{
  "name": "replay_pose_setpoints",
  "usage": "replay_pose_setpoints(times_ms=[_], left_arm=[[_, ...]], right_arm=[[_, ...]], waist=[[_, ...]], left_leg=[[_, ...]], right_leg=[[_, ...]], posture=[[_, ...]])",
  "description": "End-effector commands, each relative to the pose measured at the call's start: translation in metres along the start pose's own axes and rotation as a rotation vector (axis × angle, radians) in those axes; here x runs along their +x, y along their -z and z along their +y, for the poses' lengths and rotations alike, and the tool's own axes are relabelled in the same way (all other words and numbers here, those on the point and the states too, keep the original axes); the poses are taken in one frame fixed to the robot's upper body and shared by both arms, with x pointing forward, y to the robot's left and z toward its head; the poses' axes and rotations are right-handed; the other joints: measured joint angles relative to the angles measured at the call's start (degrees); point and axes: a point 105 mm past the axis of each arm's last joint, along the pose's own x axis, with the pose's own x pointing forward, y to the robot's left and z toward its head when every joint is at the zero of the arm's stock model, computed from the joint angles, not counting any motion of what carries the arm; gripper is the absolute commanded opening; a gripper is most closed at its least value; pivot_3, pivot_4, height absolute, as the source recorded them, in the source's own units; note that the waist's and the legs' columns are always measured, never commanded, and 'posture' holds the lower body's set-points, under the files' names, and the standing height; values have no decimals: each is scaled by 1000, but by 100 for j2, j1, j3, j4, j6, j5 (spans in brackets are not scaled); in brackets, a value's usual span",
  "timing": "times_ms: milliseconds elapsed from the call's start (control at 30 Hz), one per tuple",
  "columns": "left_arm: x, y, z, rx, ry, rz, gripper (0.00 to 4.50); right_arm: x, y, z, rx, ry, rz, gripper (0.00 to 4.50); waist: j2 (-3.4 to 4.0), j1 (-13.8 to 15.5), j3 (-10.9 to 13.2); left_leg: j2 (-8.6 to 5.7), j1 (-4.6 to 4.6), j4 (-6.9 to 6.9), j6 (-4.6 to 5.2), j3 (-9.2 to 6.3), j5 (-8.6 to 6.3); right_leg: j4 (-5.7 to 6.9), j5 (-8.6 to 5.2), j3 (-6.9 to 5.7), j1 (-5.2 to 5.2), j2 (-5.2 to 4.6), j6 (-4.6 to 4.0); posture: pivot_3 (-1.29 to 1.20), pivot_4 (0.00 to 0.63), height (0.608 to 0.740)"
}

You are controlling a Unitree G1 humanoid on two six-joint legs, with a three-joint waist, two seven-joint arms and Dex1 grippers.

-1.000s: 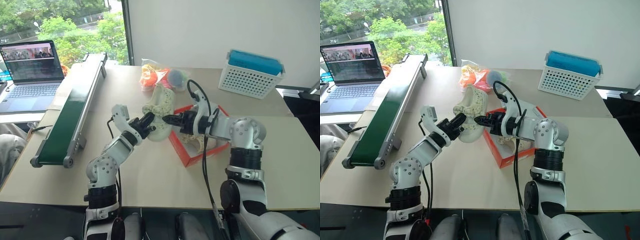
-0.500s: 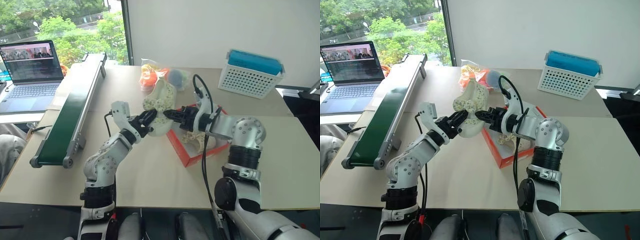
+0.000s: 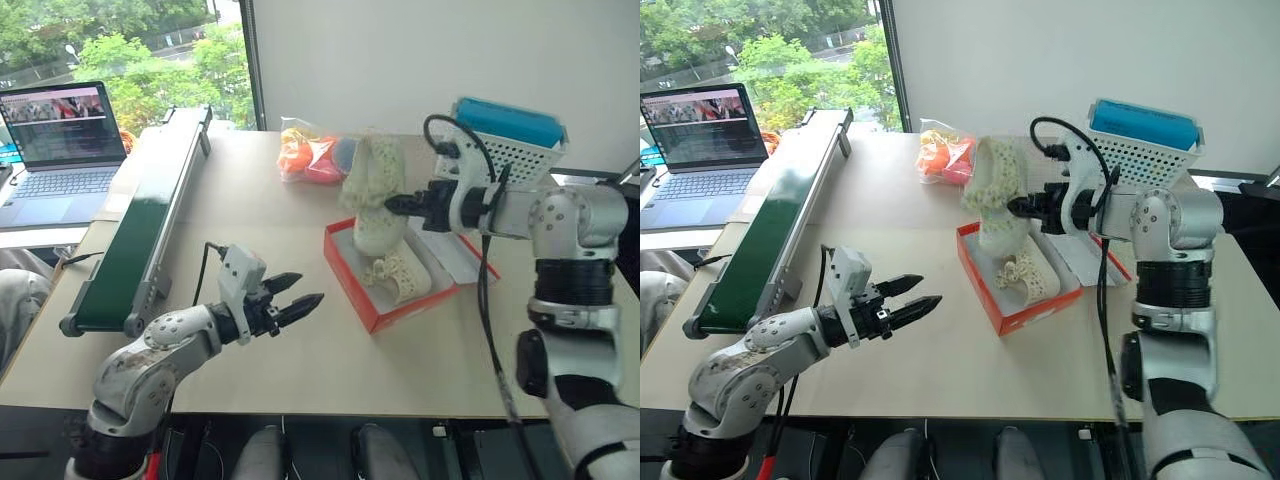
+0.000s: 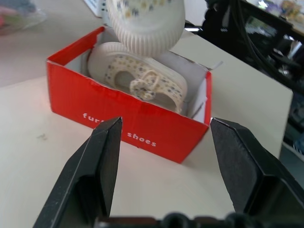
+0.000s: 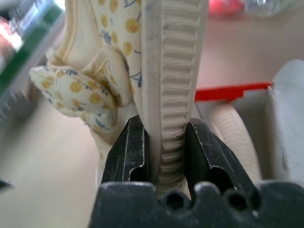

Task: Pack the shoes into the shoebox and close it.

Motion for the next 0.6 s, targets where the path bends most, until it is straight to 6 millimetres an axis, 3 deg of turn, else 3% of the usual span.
replay_pose_setpoints(times_ms=[33,233,400,600], left_arm=[[1,-10,-6,53,31,-32,3132],[7,-10,-10,61,35,-39,3132],[8,-5,-11,56,16,-35,3132],[6,-1,-12,43,3,-31,3132]], right_arm=[[3,-1,-7,-181,26,87,851],[16,23,-32,-313,64,247,851],[25,39,-40,-337,45,344,851],[35,48,-34,-365,-13,466,851]], waist=[[0,-2,0],[-1,19,1],[-1,23,1],[0,32,1]], left_leg=[[-2,0,-2,0,2,0],[-1,-6,-1,2,3,-1],[1,-6,0,3,3,-2],[1,-5,1,3,0,-2]], right_leg=[[-2,0,4,-2,-1,0],[-3,0,2,-5,-4,0],[-2,1,2,-5,-5,0],[0,1,0,-5,-9,-1]], posture=[[0,150,740],[0,150,740],[0,150,740],[0,150,740]])
